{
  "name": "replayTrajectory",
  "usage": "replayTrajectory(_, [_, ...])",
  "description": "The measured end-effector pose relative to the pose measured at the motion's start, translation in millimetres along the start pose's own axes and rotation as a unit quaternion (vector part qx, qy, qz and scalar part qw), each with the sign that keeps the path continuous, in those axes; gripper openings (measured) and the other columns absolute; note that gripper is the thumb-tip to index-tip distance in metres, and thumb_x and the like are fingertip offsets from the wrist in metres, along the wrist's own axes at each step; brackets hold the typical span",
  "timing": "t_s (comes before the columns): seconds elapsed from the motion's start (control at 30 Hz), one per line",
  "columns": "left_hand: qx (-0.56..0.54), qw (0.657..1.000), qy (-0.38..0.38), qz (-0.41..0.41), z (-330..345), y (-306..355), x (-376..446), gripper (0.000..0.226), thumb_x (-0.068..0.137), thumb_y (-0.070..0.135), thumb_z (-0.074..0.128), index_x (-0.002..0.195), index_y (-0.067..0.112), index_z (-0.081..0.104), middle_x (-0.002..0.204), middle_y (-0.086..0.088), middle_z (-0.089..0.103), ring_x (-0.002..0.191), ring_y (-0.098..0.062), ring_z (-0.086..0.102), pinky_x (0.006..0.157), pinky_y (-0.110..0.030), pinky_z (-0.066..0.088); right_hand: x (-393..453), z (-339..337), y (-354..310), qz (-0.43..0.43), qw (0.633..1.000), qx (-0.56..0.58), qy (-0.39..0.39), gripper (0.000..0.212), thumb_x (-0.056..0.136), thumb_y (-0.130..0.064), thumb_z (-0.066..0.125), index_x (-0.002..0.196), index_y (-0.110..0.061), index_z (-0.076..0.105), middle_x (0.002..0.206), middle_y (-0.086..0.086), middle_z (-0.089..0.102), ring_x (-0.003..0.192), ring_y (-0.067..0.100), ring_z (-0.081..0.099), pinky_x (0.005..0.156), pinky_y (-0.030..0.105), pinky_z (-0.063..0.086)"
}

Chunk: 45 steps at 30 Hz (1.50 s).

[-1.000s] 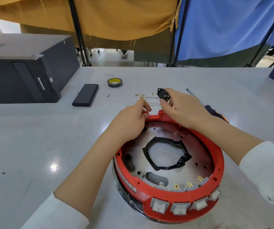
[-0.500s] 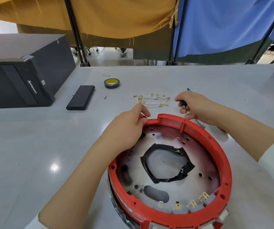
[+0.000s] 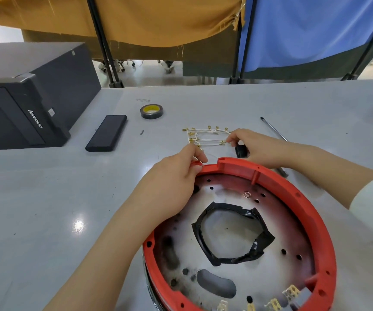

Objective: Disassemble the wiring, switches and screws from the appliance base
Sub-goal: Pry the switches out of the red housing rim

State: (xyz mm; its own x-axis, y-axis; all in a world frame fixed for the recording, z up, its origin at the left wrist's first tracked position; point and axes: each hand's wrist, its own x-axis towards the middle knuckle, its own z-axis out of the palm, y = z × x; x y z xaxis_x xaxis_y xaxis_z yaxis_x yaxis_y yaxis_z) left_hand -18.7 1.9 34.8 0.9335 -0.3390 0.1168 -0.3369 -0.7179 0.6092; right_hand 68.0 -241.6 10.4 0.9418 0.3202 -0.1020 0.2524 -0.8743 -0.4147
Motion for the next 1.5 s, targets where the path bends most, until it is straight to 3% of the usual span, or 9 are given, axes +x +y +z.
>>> replayTrajectory(0.27, [-0.003,1.0,-0.001,-0.003,0.4,0.2,-0.4,0.013,0.1,0.029,0.039,0.101,0.04,0.047,0.093,0.018,0.057,0.083,-0.009,0.054,0.065,-0.015,0.037,-1.1,-2.1,3.5,0.017,1.0,0.016,0.019,0.075,0.079,-0.039,0.072,0.143,-0.029,0.032,0.12,-0.013,0.048,0.101,0.013,0.053,0.07,0.014,0.036])
replayTrajectory(0.4, [-0.007,1.0,-0.001,-0.006,0.0,1.4,-0.2,0.014,0.1,0.028,0.04,0.101,0.04,0.048,0.101,0.017,0.059,0.09,-0.013,0.056,0.07,-0.017,0.039,-3.9,0.0,-2.1,0.02,1.0,0.019,0.012,0.076,0.081,-0.038,0.07,0.145,-0.026,0.03,0.129,-0.006,0.05,0.103,0.015,0.053,0.08,0.023,0.036])
replayTrajectory(0.63, [-0.004,1.0,0.0,-0.013,0.1,2.8,0.0,0.015,0.101,0.026,0.039,0.104,0.037,0.049,0.11,0.013,0.061,0.095,-0.015,0.056,0.072,-0.026,0.04,-44.7,-27.6,-35.0,0.047,0.995,0.039,0.083,0.023,0.093,-0.039,0.053,0.112,-0.028,0.059,0.108,-0.011,0.065,0.087,0.007,0.063,0.076,0.023,0.042])
replayTrajectory(0.8, [0.015,0.999,0.021,-0.031,-2.0,1.8,-2.3,0.015,0.101,0.023,0.039,0.11,0.029,0.049,0.11,0.004,0.062,0.079,-0.017,0.054,0.062,-0.028,0.036,-86.6,-49.6,-74.8,0.147,0.983,-0.044,-0.099,0.04,0.082,-0.06,0.057,0.1,-0.025,0.061,0.084,-0.002,0.065,0.055,0.009,0.064,0.054,0.023,0.052])
replayTrajectory(0.93, [0.023,0.994,0.065,-0.082,-6.7,-2.7,-15.1,0.014,0.1,0.017,0.039,0.108,0.025,0.047,0.11,-0.005,0.062,0.089,-0.027,0.056,0.07,-0.033,0.038,-104.9,-47.7,-88.1,0.199,0.959,-0.09,-0.182,0.024,0.093,-0.032,0.059,0.106,-0.012,0.053,0.076,0.002,0.064,0.033,0.006,0.057,0.033,0.011,0.035])
replayTrajectory(1.13, [0.041,0.993,0.027,-0.107,-9.3,5.4,-45.0,0.04,0.096,0.039,0.048,0.129,0.022,0.033,0.126,-0.008,0.05,0.1,-0.027,0.056,0.077,-0.033,0.038,-99.3,-35.4,-101.4,0.133,0.966,-0.186,-0.123,0.034,0.095,-0.023,0.053,0.129,-0.015,0.051,0.111,0.008,0.06,0.067,0.022,0.065,0.062,0.029,0.055])
replayTrajectory(1.23, [0.067,0.996,-0.02,-0.055,-15.9,15.5,-40.9,0.06,0.091,0.044,0.054,0.14,0.028,0.024,0.141,-0.005,0.031,0.117,-0.028,0.049,0.096,-0.035,0.036,-93.6,-19.5,-112.3,0.048,0.956,-0.29,-0.022,0.028,0.093,-0.02,0.049,0.119,-0.024,0.057,0.109,0.002,0.062,0.096,0.026,0.059,0.066,0.032,0.045])
replayTrajectory(1.37, [0.141,0.988,-0.063,-0.019,-12.9,20.3,-23.7,0.044,0.097,0.03,0.048,0.138,0.024,0.033,0.13,-0.01,0.055,0.115,-0.029,0.053,0.093,-0.035,0.041,-84.8,-2.0,-122.6,-0.056,0.97,-0.235,0.03,0.033,0.095,-0.025,0.047,0.124,-0.039,0.052,0.113,-0.003,0.063,0.102,0.023,0.057,0.068,0.033,0.039])
replayTrajectory(1.5, [0.224,0.972,-0.055,-0.038,-8.2,8.2,-25.8,0.031,0.093,0.009,0.039,0.121,0.019,0.048,0.114,-0.015,0.061,0.098,-0.034,0.056,0.077,-0.036,0.043,-90.2,-3.3,-121.6,-0.025,0.991,-0.129,0.007,0.039,0.091,-0.037,0.056,0.129,-0.031,0.049,0.123,-0.002,0.059,0.107,0.019,0.054,0.087,0.035,0.044])
